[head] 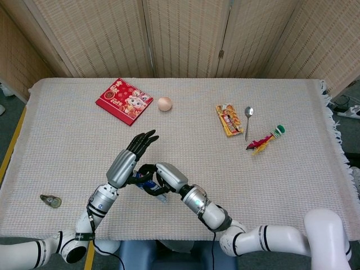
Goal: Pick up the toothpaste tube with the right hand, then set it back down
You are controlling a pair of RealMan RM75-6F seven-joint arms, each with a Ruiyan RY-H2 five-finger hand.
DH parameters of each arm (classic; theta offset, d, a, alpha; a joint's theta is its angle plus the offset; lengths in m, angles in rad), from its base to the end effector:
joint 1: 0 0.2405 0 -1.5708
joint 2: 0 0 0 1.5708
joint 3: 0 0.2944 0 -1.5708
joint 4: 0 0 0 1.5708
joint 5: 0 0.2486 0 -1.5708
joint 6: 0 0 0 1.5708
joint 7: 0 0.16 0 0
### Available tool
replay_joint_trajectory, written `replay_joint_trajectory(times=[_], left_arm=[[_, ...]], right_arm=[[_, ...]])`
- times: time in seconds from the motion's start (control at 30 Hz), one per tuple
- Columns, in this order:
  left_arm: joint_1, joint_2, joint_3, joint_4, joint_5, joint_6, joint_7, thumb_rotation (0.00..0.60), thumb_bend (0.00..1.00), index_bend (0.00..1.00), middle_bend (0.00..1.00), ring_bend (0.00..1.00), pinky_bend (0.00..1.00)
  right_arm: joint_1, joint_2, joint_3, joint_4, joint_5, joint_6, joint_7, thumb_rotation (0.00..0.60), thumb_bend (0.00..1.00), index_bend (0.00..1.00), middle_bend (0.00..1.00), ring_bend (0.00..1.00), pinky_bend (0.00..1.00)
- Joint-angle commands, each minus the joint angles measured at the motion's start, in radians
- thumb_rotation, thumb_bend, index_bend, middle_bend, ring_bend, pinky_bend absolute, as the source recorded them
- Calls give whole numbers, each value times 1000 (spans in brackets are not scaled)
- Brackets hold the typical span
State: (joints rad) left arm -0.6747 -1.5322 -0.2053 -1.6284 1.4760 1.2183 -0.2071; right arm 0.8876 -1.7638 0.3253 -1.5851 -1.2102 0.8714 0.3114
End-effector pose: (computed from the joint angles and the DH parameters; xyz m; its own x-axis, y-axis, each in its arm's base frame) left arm -0.1051 0.3508 -0.0154 -0.1183 0.2561 0.9594 0.8216 -0.5173 0.2394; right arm 0.0014 -0.3485 -0.1149 -0.2556 -0.6473 0.7181 -0.7796 -0.3013 -0.5490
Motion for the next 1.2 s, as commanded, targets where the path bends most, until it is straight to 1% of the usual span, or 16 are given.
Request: replay_joint_trajectory(times=[0.03,0.17,0.27,0.33,0.4,0.53,0.63,0.67,0.77,0.87,0.9,0.97,1.0,1.07,1.1,1.2], left_arm=[[3,10,-2,-1,-4,-1,-3,0,129,0,11,0,0],[9,37,-5,-1,-10,-1,-7,0,129,0,11,0,0],[13,56,-4,4,-13,-4,-9,0,129,0,11,0,0],[17,67,1,11,-15,-8,-6,0,129,0,11,0,0],[20,75,6,20,-19,-14,-1,0,129,0,11,0,0],[27,84,17,35,-28,-23,10,0,129,0,11,0,0],[34,85,24,47,-30,-20,30,0,129,0,11,0,0],[36,86,25,49,-33,-21,34,0,129,0,11,0,0],[40,93,28,51,-43,-27,45,0,129,0,11,0,0],[43,103,31,56,-49,-32,68,0,129,0,11,0,0],[45,107,31,57,-55,-34,78,0,129,0,11,0,0],[48,113,31,63,-66,-37,95,0,129,0,11,0,0],[50,117,31,71,-73,-37,117,0,129,0,11,0,0],[56,125,32,79,-92,-39,155,0,129,0,11,0,0],[60,128,31,79,-104,-41,167,0,129,0,11,0,0],[76,145,28,79,-145,-41,205,0,129,0,11,0,0]], right_arm=[[0,21,-15,1,-3,-13,-29,600,920,808,680,794,702],[4,79,-43,-7,7,-48,-102,600,920,808,680,813,702],[15,141,-73,-9,30,-88,-198,600,920,808,680,818,702],[26,178,-98,1,53,-99,-300,600,920,808,680,814,702],[33,201,-122,7,87,-97,-402,600,920,808,679,806,701],[47,234,-154,-6,171,-115,-517,600,920,800,654,776,673],[60,236,-182,6,208,-104,-605,600,919,757,624,755,639],[63,233,-192,11,219,-99,-633,600,919,733,611,747,625],[77,231,-222,11,272,-98,-716,600,919,590,500,627,542],[87,240,-242,-13,326,-92,-772,600,909,291,303,433,378],[87,246,-243,-25,342,-85,-780,600,883,170,223,358,311],[82,255,-244,-41,357,-72,-782,600,810,44,117,262,227],[76,264,-244,-53,359,-61,-780,600,767,12,72,217,191],[58,285,-242,-80,349,-35,-763,600,714,0,14,141,137],[47,295,-241,-91,336,-21,-750,600,709,0,2,112,118],[-3,336,-245,-119,273,34,-697,600,706,0,0,84,103]])
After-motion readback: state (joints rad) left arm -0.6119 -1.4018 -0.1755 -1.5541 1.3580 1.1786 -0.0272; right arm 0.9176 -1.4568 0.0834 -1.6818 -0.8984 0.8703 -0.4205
